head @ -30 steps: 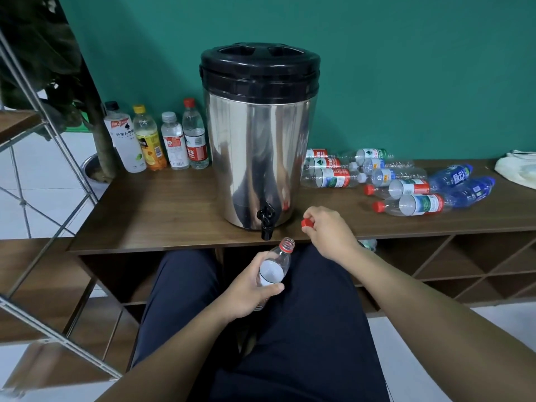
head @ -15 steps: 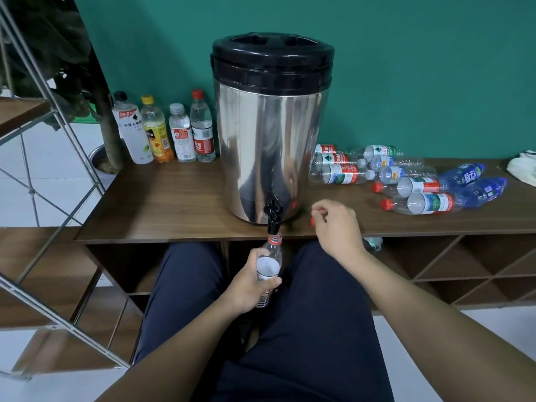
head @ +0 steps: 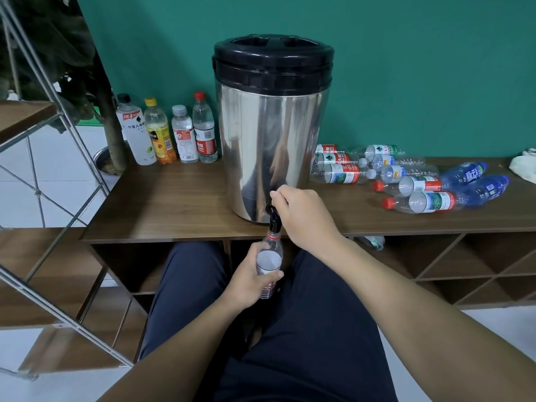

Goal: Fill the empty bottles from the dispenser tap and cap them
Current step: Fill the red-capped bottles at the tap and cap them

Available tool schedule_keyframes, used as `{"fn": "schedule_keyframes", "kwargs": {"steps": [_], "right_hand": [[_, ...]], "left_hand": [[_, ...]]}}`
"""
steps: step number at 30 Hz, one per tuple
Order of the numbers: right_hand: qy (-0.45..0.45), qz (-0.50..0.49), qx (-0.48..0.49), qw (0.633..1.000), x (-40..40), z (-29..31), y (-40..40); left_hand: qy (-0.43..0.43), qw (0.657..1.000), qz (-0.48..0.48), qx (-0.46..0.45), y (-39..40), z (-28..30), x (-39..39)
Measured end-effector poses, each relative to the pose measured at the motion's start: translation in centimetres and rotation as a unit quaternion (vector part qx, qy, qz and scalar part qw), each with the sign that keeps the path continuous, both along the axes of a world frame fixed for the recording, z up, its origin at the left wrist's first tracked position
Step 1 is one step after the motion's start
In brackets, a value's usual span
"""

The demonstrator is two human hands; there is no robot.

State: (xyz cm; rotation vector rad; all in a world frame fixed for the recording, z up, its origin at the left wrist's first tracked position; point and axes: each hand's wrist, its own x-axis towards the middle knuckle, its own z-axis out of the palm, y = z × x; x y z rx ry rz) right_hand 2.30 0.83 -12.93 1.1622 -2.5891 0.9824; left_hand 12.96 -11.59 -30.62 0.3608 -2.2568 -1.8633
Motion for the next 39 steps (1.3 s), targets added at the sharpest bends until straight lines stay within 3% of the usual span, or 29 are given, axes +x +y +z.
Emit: {"fn": "schedule_keyframes", "kwargs": {"steps": [6,11,14,20,27,39], "right_hand": [[-0.162,-0.025,-0.078,0.983,-1.0,-0.3,0.8],[-0.386,-0.04,-0.221,0.895,-0.3,-2.9,1.5],[-0.367,-0.042,-0.247,0.896,0.4,-4.3,1.9],[-0.282,-0.033,-0.19,0.94,2.1,-8.8,2.4],[-0.3,-0.043,-0.171,0.938,3.4,-13.7,2.7],[-0.337,-0.004,-0.156,0.928,3.7,-15.3,2.5]], "left_hand": [[-0.002,1.0,0.004,-0.001,0.2,0.2,0.1],[0.001,1.0,0.007,-0.001,0.5,0.5,0.1],[0.002,1.0,0.007,0.002,0.5,0.6,0.2],[0.013,1.0,0.009,0.014,0.7,0.9,0.4],[0.026,0.999,0.014,0.026,0.9,1.3,0.8],[0.033,0.999,0.02,0.015,0.9,1.0,1.0]]}}
